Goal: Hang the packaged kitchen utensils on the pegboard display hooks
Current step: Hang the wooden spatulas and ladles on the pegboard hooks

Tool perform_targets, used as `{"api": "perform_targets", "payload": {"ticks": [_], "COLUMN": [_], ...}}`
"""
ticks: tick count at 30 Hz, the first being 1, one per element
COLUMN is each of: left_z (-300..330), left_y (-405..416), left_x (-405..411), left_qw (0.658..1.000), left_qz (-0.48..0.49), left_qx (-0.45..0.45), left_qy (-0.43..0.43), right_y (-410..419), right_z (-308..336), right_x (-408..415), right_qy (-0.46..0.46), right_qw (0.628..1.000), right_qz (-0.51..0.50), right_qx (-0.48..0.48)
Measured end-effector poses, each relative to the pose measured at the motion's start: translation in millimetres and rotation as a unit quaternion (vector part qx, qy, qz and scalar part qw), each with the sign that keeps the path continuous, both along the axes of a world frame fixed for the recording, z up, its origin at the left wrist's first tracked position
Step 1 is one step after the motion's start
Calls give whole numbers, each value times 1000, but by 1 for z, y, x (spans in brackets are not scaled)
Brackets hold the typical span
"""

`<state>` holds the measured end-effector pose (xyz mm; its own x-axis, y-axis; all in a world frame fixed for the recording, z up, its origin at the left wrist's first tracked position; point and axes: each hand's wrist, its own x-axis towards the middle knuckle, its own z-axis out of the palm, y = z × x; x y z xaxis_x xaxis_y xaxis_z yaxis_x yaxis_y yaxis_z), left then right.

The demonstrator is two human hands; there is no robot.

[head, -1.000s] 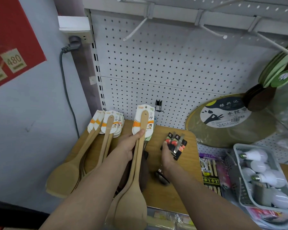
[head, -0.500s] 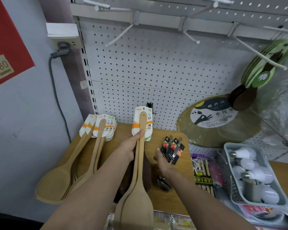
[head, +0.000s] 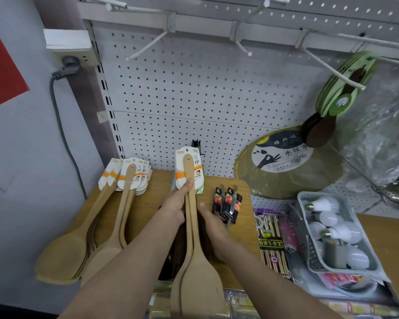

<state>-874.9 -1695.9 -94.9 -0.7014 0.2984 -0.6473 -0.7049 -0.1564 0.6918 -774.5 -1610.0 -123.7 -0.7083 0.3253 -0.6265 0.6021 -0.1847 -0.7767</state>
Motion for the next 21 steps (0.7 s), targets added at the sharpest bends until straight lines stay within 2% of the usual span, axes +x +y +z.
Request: {"api": "perform_targets", "payload": {"ticks": [10,21], "left_z": [-13,-8], "left_y": [1,-5], "left_x": [4,-5], "left_qw": [1000,999], "left_qz": [-9,16], "left_qx": [0,-27], "left_qy": [-4,3], "right_y": [-16,-23], "right_z": [1,20], "right_x": [11,5], "right_qy": [37,31], "right_qw": [995,994], "right_qz": [-79,-75], "right_qx": [-55,-77]}}
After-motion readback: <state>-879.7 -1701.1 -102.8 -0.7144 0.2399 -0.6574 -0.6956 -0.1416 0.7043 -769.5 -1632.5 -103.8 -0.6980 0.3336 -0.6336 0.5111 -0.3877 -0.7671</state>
